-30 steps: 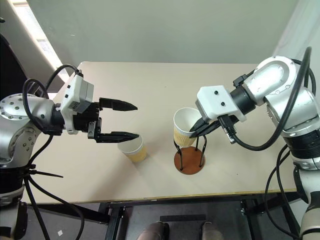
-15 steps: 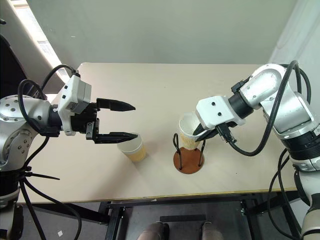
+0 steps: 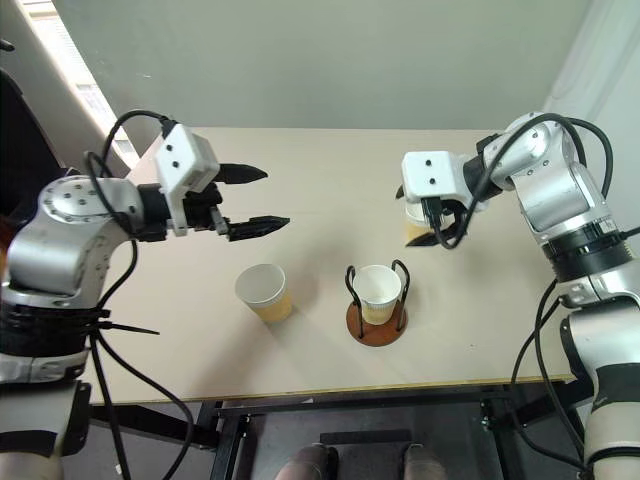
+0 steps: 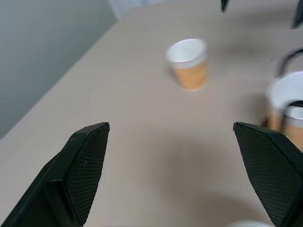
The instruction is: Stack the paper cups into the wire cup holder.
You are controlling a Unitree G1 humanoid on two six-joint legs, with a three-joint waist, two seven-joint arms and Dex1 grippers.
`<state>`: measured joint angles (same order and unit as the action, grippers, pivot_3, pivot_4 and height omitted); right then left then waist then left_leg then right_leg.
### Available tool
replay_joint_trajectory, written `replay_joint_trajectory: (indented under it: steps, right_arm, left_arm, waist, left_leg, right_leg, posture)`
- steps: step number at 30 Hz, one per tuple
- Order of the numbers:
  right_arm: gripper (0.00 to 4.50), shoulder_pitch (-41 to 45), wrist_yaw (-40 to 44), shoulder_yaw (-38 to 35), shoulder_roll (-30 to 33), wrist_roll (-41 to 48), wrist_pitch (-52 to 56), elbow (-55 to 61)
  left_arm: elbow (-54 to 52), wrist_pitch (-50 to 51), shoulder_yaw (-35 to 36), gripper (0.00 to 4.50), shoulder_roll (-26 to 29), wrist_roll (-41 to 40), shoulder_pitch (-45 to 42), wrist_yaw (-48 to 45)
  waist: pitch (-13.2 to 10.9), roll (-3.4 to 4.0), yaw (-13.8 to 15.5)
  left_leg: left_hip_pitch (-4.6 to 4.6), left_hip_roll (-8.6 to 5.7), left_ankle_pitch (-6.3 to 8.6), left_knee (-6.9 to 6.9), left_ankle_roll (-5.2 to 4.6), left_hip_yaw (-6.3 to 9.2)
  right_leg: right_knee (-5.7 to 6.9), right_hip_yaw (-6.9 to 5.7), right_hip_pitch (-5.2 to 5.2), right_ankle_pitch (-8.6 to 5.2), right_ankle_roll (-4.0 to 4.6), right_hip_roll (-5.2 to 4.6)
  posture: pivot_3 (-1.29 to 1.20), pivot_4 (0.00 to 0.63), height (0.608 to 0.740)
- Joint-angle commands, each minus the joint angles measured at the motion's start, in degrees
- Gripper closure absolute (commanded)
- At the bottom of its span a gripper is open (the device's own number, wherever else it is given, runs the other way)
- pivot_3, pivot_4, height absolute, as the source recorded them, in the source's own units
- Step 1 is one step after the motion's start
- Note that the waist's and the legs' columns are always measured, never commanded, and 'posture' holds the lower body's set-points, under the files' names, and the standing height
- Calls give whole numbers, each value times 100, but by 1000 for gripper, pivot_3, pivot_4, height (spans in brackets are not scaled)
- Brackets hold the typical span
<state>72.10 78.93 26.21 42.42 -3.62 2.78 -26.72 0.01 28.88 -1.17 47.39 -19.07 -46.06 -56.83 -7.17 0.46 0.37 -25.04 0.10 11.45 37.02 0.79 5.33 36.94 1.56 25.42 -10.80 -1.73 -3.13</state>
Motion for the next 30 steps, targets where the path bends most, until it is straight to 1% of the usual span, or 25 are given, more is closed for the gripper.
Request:
replay_joint_trajectory:
  steps: [1,5,6,9,13,20,23,30]
  right_arm:
    - [35,470,-572,9,-302,-579,-636,-1234]
    - [35,905,-1178,89,-769,-1136,-1130,-2916]
    - [35,990,-1336,115,-867,-1264,-1222,-3250]
    - [35,1177,-1528,38,-1177,-1415,-1262,-3966]
    - [35,1202,-1666,96,-1414,-1719,-1360,-4476]
    - [35,1051,-1974,85,-1729,-2012,-1416,-4765]
    - [621,1025,-1961,-17,-1861,-1985,-1427,-4812]
    - [3109,1001,-2054,-45,-1906,-2052,-1472,-4863]
  left_arm:
    - [73,-129,38,0,-162,179,-222,246]
    - [-65,-33,89,0,-243,153,-100,300]
    - [-115,-3,102,0,-252,131,-57,301]
    - [-341,153,220,0,-277,-25,82,320]
    - [-914,539,439,0,-139,-309,459,325]
    - [-1609,1112,781,0,229,-868,873,188]
    - [-1776,1289,811,0,357,-868,917,330]
    - [-2034,1505,971,0,593,-1039,1025,405]
  waist:
    - [0,0,1]
    - [-1,1,10]
    - [-1,1,13]
    - [-1,1,16]
    - [-3,4,16]
    - [-5,7,13]
    - [-5,7,18]
    - [-5,8,19]
  left_leg:
    - [-2,0,1,-2,1,0]
    - [-20,2,11,-11,12,0]
    - [-25,3,13,-16,15,0]
    - [-37,5,25,-18,19,1]
    - [-57,5,33,-16,29,-1]
    - [-76,8,38,-1,37,0]
    - [-74,8,34,0,34,2]
    - [-72,9,20,0,42,4]
  right_leg:
    - [0,0,4,0,0,0]
    - [1,-4,29,14,-25,2]
    - [-1,-7,34,22,-39,3]
    - [-3,-14,45,21,-37,3]
    - [-9,-17,58,21,-37,3]
    - [-10,-23,65,21,-36,3]
    - [-4,-24,63,21,-36,2]
    - [1,-27,61,20,-30,2]
  posture:
    - [0,150,740]
    - [0,150,740]
    - [0,150,740]
    - [0,150,740]
    - [0,150,740]
    - [0,150,740]
    - [0,150,740]
    - [0,150,740]
